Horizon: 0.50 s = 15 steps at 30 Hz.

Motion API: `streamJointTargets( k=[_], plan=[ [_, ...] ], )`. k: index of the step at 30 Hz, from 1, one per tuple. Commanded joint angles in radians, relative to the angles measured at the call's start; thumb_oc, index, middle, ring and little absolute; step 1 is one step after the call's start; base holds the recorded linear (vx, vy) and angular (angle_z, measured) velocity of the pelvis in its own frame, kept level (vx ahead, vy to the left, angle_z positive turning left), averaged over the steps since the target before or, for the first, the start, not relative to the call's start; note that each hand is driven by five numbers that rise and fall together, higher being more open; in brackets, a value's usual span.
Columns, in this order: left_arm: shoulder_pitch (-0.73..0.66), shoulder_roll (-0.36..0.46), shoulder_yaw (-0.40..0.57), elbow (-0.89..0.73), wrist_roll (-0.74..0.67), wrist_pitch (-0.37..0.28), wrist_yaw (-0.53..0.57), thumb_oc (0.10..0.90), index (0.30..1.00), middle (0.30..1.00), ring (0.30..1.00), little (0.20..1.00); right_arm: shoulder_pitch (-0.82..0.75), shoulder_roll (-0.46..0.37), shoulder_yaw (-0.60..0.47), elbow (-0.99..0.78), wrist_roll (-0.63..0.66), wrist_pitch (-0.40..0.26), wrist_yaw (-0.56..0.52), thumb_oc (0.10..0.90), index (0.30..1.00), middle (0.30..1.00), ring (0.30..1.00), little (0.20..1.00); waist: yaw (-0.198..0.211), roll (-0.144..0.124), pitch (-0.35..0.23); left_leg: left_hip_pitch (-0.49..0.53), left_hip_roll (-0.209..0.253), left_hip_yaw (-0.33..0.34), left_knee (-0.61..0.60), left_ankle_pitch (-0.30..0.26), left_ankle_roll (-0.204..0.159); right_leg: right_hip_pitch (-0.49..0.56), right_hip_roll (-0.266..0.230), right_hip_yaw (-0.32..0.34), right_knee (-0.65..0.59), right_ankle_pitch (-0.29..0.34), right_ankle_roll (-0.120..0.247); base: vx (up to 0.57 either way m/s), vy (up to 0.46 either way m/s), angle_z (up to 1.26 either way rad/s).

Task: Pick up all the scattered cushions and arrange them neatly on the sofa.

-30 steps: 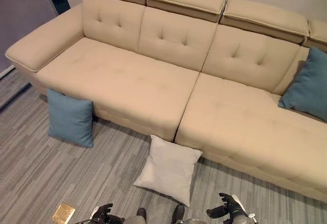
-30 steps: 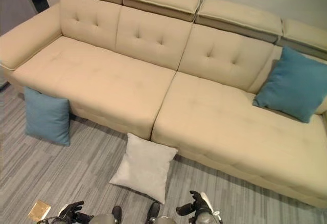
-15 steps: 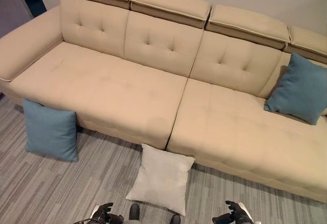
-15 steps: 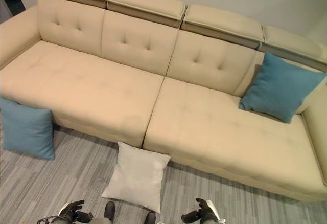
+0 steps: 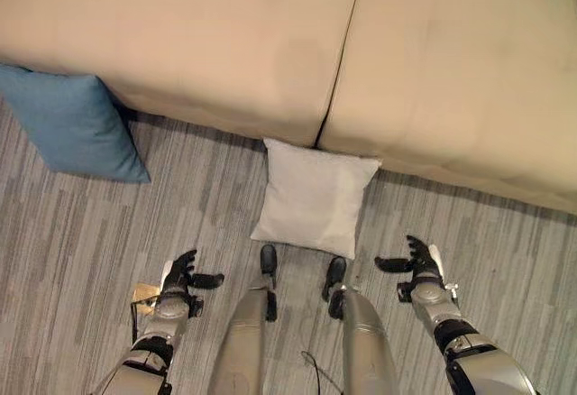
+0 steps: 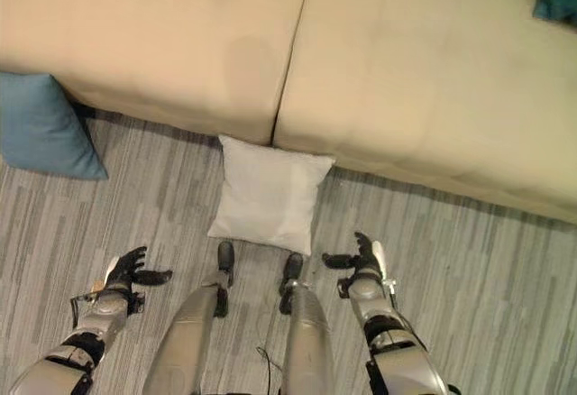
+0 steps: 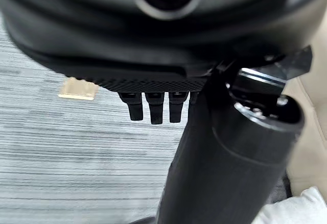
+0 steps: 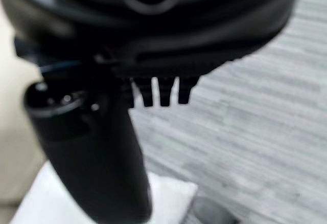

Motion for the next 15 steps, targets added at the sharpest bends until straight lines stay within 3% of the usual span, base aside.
streamJointTargets(
  k=[1,7,9,11,15],
  plan=[
    [0.011,0.005,0.014,-0.017,-0.06,-0.062,0.049,0.8,0.9,0.9,0.9,0.9,0.047,-0.058,0.009,-0.049,0.081,-0.049,-0.068,0.8,0.9,0.9,0.9,0.9,-0.011,0.011,-0.112,-0.117,0.03,-0.035,0.113,-0.119,-0.036,-0.077,-0.002,0.01,-0.031,0.003,0.034,-0.07,-0.022,-0.13],
    [-0.152,0.041,0.005,-0.064,-0.128,-0.092,0.116,0.8,0.9,0.9,0.9,0.9,-0.147,-0.102,0.058,-0.107,0.101,-0.077,-0.117,0.8,0.9,0.9,0.9,0.9,-0.025,0.012,-0.118,-0.471,0.042,-0.04,0.338,-0.163,-0.025,-0.437,0.004,0.056,0.201,-0.05,0.017,0.0,-0.017,-0.14],
    [-0.17,0.045,0.008,-0.078,-0.138,-0.093,0.125,0.8,0.9,0.9,0.9,0.9,-0.168,-0.109,0.065,-0.122,0.099,-0.079,-0.124,0.8,0.9,0.9,0.9,0.9,-0.026,0.012,-0.122,-0.511,0.04,-0.044,0.364,-0.17,-0.024,-0.477,0.006,0.062,0.223,-0.059,0.012,0.07,-0.036,-0.08],
    [-0.245,0.057,-0.005,-0.102,-0.166,-0.1,0.153,0.8,0.9,0.9,0.9,0.9,-0.241,-0.117,0.092,-0.147,0.105,-0.086,-0.144,0.8,0.9,0.9,0.9,0.9,-0.032,0.01,-0.124,-0.621,0.039,-0.051,0.451,-0.196,-0.017,-0.588,0.0,0.081,0.308,-0.095,-0.008,0.1,-0.042,0.0],
    [-0.307,0.068,-0.028,-0.113,-0.178,-0.1,0.164,0.8,0.9,0.9,0.9,0.9,-0.292,-0.111,0.118,-0.159,0.117,-0.093,-0.15,0.8,0.9,0.9,0.9,0.9,-0.037,0.011,-0.116,-0.708,0.037,-0.065,0.54,-0.225,-0.005,-0.678,-0.007,0.1,0.398,-0.13,-0.023,0.06,-0.01,0.0]
  ],
)
